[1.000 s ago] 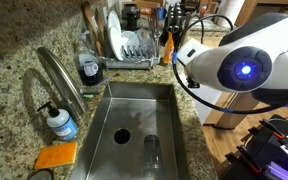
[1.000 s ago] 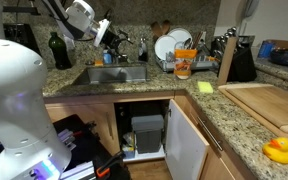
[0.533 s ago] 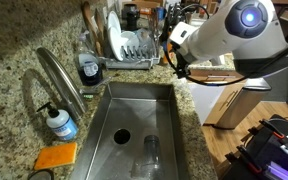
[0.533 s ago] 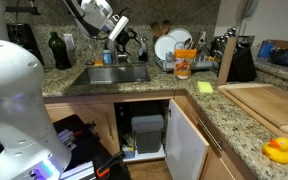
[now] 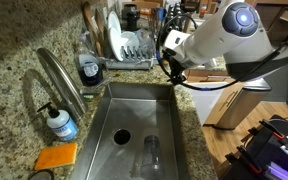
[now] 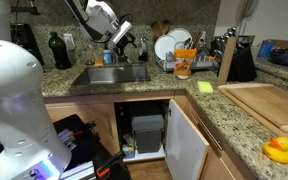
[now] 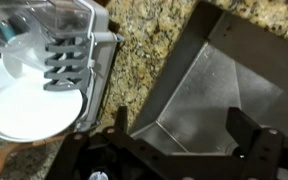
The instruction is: Open the tap
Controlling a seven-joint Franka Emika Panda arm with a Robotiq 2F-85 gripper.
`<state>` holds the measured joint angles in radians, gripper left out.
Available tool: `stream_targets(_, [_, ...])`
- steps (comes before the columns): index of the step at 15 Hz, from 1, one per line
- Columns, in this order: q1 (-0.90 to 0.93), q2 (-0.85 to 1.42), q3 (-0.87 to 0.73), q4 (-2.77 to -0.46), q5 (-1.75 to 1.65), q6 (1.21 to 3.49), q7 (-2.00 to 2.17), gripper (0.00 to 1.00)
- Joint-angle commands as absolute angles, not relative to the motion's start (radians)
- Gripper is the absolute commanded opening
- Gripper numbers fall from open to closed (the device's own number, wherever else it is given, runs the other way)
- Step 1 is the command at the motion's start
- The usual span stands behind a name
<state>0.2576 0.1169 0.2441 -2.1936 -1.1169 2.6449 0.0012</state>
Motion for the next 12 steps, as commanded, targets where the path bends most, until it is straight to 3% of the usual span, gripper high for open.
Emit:
stream_targets(1, [0.232, 0.214, 0.241, -2.142, -1.084, 2.837, -0.139, 1.0])
stream_targets(7, [0.172, 0.362, 0.355, -2.146, -0.836, 2.905, -0.546, 1.0])
stream_targets(8, [0.24, 0.323, 0.281, -2.151, -0.883, 2.875, -0.432, 1.0])
stream_targets(12, [0.184, 0.385, 0.364, -2.137, -0.82, 2.866, -0.575, 1.0])
